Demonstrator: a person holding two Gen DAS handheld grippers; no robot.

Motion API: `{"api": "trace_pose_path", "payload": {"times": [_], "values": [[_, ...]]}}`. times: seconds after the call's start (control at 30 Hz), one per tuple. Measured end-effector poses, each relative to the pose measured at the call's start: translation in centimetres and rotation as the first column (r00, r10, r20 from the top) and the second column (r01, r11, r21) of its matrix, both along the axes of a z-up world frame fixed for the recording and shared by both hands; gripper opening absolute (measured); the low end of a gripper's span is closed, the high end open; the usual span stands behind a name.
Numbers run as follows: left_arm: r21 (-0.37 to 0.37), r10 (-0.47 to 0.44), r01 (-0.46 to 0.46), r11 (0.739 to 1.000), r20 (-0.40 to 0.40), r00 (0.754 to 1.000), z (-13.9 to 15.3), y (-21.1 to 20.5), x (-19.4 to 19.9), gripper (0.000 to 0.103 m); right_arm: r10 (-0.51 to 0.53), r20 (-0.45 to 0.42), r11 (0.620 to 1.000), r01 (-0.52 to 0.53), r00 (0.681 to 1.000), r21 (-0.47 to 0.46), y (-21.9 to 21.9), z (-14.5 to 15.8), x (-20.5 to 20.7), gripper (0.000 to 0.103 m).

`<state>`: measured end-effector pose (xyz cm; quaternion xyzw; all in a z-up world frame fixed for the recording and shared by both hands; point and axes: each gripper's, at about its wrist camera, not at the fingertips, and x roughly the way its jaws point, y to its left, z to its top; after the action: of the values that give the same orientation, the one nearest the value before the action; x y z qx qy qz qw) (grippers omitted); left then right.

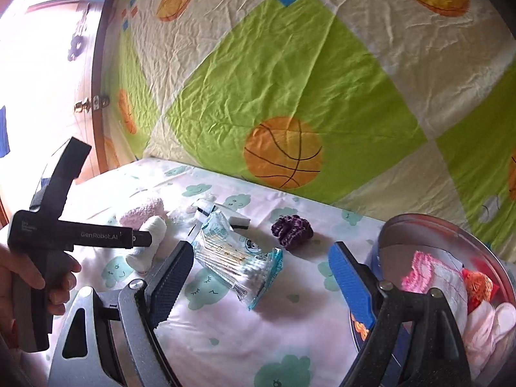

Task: Organize soft objects
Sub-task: 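Grasp the cotton-swab pack with the right tool while the left tool grasps the white gauze roll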

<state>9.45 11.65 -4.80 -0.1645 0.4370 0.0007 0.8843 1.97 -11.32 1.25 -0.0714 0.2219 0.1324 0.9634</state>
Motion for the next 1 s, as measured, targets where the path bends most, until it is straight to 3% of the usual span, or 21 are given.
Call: {"api": "trace_pose_path", "payload": {"times": [0.17, 0.3, 0.57, 0.67, 0.77, 0.83, 0.93, 1.0], "values": [[0.055, 0.024, -0.024, 0.998, 0.0, 1.0, -0.4, -1.2, 0.3, 0.103, 0.103, -0.065, 0.984, -0.111, 0.993, -0.139, 2.5, -0.8, 3.8, 0.087], [0.093, 0.026, -0.024, 0.995, -0.02, 0.999, -0.7, -2.2, 0.7, 0.103, 0.138, -0.165, 0.968, -0.168, 0.977, -0.185, 3.3, -2.6, 6.5, 0.087], [0.223, -0.041, 0.064, 0.973, -0.106, 0.994, -1.4, -4.4, 1.5, 0.103, 0.122, -0.271, 0.928, -0.207, 0.955, -0.31, 4.9, -5.6, 8.7, 0.086], [0.216, -0.055, 0.076, 0.973, -0.103, 0.993, -1.3, -4.2, 1.3, 0.103, 0.123, -0.32, 0.944, -0.21, 0.939, -0.254, 4.7, -5.4, 8.8, 0.058], [0.208, -0.063, 0.081, 0.975, -0.096, 0.993, -1.3, -4.0, 1.1, 0.103, 0.122, -0.336, 0.953, -0.205, 0.934, -0.222, 4.5, -5.3, 7.8, 0.047], [0.2, -0.073, 0.088, 0.976, -0.082, 0.994, -1.2, -3.9, 0.9, 0.102, 0.111, -0.343, 0.963, -0.187, 0.933, -0.196, 4.2, -5.1, 6.7, 0.044], [0.216, -0.081, 0.093, 0.972, -0.061, 0.995, -1.2, -3.9, 0.6, 0.095, 0.109, -0.363, 0.987, -0.145, 0.926, -0.074, 3.1, -4.6, 4.9, 0.042], [0.247, -0.076, 0.085, 0.965, -0.044, 0.996, -1.1, -4.0, 0.4, 0.078, 0.106, -0.347, 0.994, -0.112, 0.932, 0.003, 2.3, -4.2, 3.8, 0.042]]}}
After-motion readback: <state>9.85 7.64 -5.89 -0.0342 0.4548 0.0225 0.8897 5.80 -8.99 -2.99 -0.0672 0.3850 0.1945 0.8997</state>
